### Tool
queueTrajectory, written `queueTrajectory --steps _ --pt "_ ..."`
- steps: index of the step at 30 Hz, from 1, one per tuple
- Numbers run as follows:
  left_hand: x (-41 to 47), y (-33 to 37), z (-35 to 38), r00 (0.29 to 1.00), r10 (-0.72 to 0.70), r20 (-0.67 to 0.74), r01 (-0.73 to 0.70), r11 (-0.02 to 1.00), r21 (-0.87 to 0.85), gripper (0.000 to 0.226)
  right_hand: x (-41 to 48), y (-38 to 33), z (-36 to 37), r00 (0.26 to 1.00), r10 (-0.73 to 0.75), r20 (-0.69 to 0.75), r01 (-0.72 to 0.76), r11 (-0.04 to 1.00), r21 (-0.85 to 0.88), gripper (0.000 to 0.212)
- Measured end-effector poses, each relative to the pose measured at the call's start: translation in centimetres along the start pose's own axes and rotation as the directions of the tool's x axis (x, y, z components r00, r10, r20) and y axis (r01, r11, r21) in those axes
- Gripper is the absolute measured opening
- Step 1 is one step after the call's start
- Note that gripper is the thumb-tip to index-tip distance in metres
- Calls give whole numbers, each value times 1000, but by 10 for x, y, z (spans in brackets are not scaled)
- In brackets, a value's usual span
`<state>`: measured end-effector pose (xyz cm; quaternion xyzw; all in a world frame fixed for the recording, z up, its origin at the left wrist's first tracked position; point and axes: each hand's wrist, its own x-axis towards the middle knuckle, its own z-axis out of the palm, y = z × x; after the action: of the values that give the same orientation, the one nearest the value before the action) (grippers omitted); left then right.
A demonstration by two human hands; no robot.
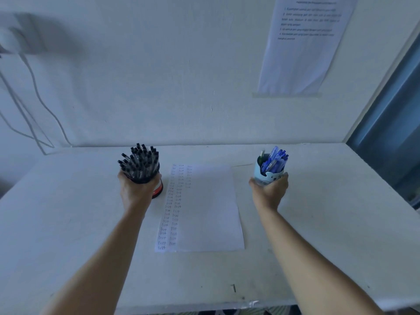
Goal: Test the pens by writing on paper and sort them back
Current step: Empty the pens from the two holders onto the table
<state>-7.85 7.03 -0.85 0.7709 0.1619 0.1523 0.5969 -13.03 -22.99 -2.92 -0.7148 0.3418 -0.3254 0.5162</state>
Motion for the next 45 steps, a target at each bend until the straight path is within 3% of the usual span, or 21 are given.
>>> queueTrajectory --steps 4,7,9,12,14,17,19,22,27,34,40,45 --pt "2 -2 1 1000 -12 10 12 1000 3 81 -26 -16 5 986 139 -95 -150 981 -121 111" --pt "3 -3 2 1000 -18 18 18 1000 8 80 -57 -30 13 969 88 -229 -111 990 -92 90" --pt "3 -1 2 1000 -18 18 18 1000 9 78 -81 -35 25 977 -9 -213 -9 996 -86 70" --pt "3 0 -1 1000 -11 25 11 1000 8 75 -108 -36 47 982 -187 34 190 974 -125 54" --pt "3 0 -4 1000 9 25 -9 1000 14 73 -118 -39 60 926 -245 287 295 945 -144 48" --pt "6 -1 -12 998 49 32 -50 998 39 71 -127 -40 78 716 -329 616 521 838 -158 50" --pt "11 -2 -21 995 94 24 -95 993 72 75 -132 -39 89 569 -266 778 635 743 -211 54" --pt "23 -10 -37 980 199 8 -197 964 181 85 -137 -35 103 473 -139 870 734 609 -301 56" --pt "37 -23 -67 946 326 0 -290 843 452 92 -136 -29 118 459 -62 886 783 499 -371 58" --pt "45 -43 -96 899 418 129 -378 592 712 79 -133 -29 124 508 -76 858 768 490 -411 60" --pt "42 -46 -101 821 503 269 -500 409 763 84 -133 -30 125 516 -59 854 762 488 -426 60" --pt "43 -52 -107 781 555 285 -505 295 811 97 -133 -30 126 517 -51 854 764 479 -434 61"
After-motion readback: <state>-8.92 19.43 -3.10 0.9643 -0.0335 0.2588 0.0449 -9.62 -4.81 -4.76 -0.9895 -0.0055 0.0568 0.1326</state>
